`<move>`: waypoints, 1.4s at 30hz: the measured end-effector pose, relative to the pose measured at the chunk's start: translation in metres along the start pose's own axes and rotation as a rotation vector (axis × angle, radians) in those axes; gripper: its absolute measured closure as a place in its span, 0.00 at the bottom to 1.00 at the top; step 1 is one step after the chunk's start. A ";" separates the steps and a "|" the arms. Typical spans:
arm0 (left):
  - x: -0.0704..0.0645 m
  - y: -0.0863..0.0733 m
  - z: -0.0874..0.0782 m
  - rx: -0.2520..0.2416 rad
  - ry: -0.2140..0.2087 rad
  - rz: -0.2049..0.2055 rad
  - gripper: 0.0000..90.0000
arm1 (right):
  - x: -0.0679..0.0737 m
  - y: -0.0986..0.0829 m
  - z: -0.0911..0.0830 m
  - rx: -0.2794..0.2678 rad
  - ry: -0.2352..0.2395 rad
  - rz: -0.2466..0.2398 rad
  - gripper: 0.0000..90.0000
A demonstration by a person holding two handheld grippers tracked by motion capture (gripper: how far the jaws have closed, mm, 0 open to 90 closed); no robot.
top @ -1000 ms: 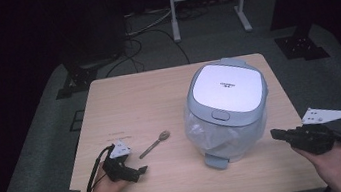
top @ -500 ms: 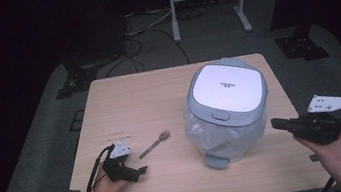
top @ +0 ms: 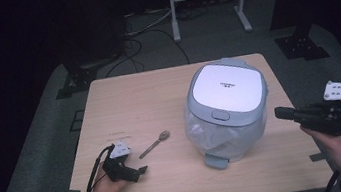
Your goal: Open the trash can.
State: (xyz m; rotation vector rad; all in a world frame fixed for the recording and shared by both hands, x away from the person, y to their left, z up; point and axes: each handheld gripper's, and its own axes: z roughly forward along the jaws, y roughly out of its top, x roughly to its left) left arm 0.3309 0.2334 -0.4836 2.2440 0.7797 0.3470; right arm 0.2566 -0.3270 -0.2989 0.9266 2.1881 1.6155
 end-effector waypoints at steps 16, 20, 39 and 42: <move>0.000 0.000 0.000 0.000 0.000 0.000 0.00 | 0.016 0.025 0.014 -0.075 0.137 -0.024 1.00; 0.000 0.000 0.000 0.000 0.000 0.000 0.00 | 0.020 0.030 0.022 -0.077 0.158 -0.034 1.00; 0.000 0.000 0.000 0.000 0.000 0.000 0.00 | 0.040 0.045 0.057 -0.048 0.222 -0.069 1.00; 0.000 0.000 0.000 0.000 0.000 0.000 0.00 | 0.043 0.046 0.062 -0.039 0.227 -0.073 1.00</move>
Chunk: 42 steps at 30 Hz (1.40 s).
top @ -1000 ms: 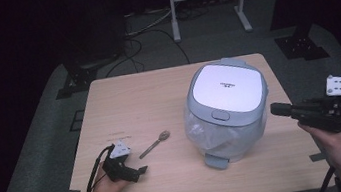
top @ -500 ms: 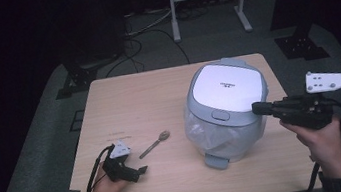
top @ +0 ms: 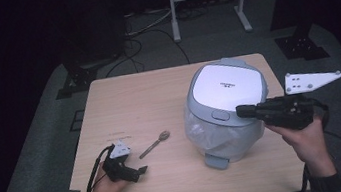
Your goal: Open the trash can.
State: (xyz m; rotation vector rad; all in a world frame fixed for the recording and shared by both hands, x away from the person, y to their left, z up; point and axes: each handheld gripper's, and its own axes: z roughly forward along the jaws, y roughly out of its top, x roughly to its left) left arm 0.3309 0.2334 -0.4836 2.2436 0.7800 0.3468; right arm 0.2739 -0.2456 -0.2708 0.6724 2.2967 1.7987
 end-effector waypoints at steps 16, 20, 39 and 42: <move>0.000 0.000 0.000 0.000 0.000 0.001 0.00 | 0.010 0.003 0.026 0.054 -0.026 -0.006 1.00; 0.000 0.000 0.000 0.000 0.000 0.000 0.00 | 0.011 0.002 0.029 0.064 -0.045 -0.014 1.00; 0.000 0.000 0.000 0.000 0.000 0.001 0.00 | 0.011 0.000 0.031 0.067 -0.066 -0.023 1.00; 0.000 0.000 0.000 0.000 0.001 0.000 0.00 | 0.012 0.000 0.032 0.077 -0.070 -0.024 1.00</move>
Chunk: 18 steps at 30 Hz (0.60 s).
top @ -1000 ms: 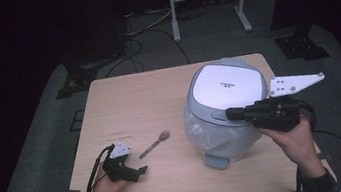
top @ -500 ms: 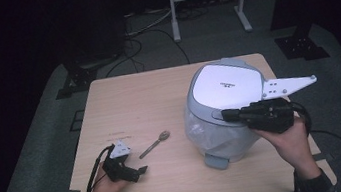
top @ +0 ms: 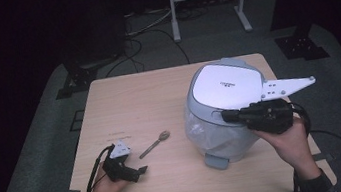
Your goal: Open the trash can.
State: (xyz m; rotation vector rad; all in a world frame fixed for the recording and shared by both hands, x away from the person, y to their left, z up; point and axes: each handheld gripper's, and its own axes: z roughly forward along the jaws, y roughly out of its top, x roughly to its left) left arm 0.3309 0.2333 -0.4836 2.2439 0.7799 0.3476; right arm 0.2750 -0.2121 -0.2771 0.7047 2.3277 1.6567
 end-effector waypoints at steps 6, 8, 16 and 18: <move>0.000 0.000 0.000 0.000 0.000 0.001 0.00 | 0.000 0.000 -0.002 -0.018 -0.005 -0.010 1.00; 0.000 0.000 0.000 0.000 0.000 0.001 0.00 | -0.001 -0.001 -0.005 -0.038 -0.003 -0.008 1.00; 0.000 0.000 0.000 0.000 0.000 0.001 0.00 | 0.000 -0.002 -0.016 -0.051 -0.012 -0.008 0.95; 0.000 0.000 0.000 -0.001 0.000 0.000 0.00 | -0.001 -0.002 -0.020 -0.060 -0.017 -0.010 0.93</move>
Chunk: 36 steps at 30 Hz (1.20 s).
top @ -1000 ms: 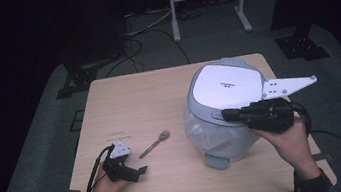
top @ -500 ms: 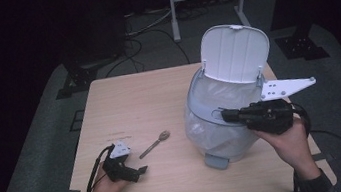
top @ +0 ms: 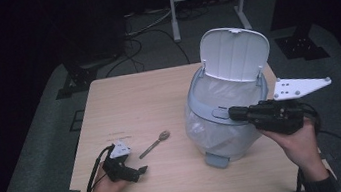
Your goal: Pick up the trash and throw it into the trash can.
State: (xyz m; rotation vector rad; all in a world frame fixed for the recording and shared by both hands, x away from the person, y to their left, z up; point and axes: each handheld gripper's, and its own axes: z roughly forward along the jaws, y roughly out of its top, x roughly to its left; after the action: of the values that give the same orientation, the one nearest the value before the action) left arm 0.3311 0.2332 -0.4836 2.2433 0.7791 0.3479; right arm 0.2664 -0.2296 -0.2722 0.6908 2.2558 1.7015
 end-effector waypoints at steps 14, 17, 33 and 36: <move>0.000 0.000 0.000 0.001 0.000 0.000 0.00 | -0.004 -0.012 -0.043 -0.027 -0.079 0.026 0.84; 0.000 0.000 0.000 0.001 0.000 0.001 0.00 | -0.006 -0.016 -0.051 -0.032 -0.098 0.039 0.80; 0.000 0.000 0.000 0.000 0.000 0.000 0.00 | -0.014 -0.059 -0.062 0.072 -0.213 0.054 0.40; 0.000 0.000 0.000 0.000 0.000 0.000 0.00 | -0.017 -0.069 -0.061 0.088 -0.239 0.054 0.33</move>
State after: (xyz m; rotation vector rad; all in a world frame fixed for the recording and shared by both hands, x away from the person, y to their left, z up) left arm 0.3311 0.2332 -0.4836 2.2438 0.7789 0.3479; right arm 0.2371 -0.3041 -0.3212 0.9293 2.1717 1.4606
